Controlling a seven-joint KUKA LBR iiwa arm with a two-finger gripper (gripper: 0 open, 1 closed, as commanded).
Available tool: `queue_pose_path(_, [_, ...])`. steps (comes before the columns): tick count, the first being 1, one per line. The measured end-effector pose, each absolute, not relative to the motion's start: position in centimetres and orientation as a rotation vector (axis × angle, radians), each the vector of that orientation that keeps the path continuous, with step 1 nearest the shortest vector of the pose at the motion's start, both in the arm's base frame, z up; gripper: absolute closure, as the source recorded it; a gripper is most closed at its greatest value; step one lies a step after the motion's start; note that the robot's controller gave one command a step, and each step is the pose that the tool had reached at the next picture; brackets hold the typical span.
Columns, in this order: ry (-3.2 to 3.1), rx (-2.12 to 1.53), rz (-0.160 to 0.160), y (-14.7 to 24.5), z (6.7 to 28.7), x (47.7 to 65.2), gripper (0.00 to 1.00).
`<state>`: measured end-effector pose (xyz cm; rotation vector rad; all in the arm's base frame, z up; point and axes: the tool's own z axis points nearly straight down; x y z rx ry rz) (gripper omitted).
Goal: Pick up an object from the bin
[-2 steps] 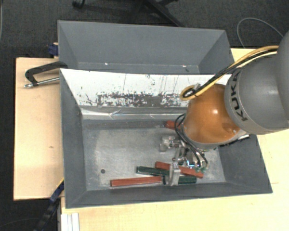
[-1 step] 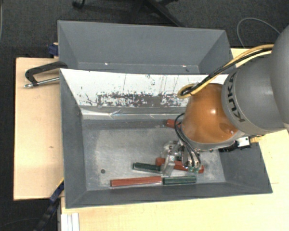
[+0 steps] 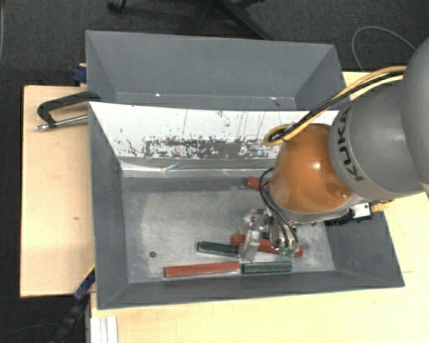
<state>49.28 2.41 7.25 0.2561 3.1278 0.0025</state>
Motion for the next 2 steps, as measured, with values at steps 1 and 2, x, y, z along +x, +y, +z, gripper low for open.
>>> queue_pose_path(1, [3.128, 0.257, 0.003, 2.4, 7.3, 49.3, 1.00])
queue_pose_path(2, [3.135, 0.256, 0.002, 2.5, 12.3, 49.1, 1.00])
